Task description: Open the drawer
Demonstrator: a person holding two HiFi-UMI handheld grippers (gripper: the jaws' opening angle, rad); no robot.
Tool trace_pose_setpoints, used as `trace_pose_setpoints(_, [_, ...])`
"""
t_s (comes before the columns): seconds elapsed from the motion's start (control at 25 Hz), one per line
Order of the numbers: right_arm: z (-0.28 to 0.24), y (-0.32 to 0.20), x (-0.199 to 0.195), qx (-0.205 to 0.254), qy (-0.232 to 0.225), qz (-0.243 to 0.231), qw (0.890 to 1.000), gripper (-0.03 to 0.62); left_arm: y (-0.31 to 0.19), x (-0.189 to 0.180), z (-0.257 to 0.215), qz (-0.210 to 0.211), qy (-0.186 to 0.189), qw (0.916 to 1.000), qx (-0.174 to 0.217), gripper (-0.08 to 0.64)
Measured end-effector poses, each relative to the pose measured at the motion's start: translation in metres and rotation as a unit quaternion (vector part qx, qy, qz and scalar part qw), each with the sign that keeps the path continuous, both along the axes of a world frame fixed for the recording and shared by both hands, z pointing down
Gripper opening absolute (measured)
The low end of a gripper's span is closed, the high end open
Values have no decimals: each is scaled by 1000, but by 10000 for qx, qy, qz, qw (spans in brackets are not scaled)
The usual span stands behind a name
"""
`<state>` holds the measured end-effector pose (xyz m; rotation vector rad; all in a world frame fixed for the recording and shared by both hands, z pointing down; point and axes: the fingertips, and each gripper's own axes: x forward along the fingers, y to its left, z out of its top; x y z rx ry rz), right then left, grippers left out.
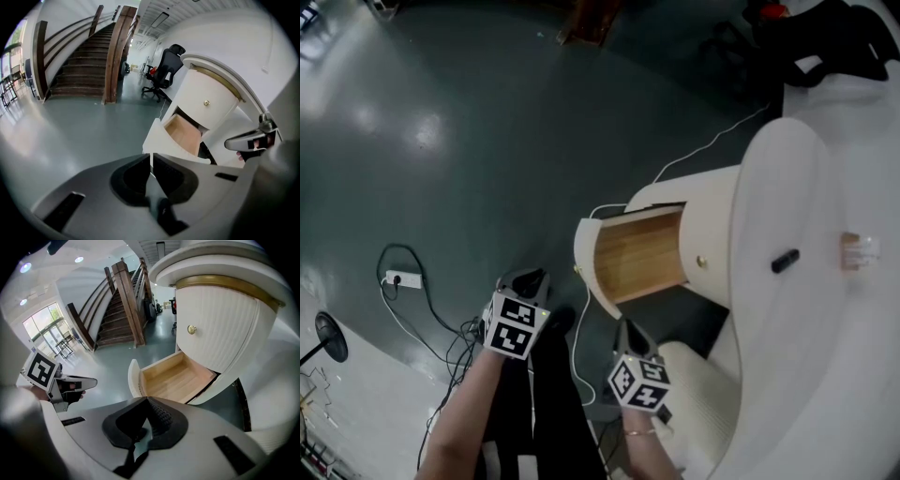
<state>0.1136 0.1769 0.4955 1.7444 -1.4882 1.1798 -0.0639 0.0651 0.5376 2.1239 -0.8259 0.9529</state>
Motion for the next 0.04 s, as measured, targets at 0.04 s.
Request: trace_pose_setpoints(0.04, [0,0,-1,-6,-6,-6,10000,2,0,-1,0,5,-5,10000,-1,21])
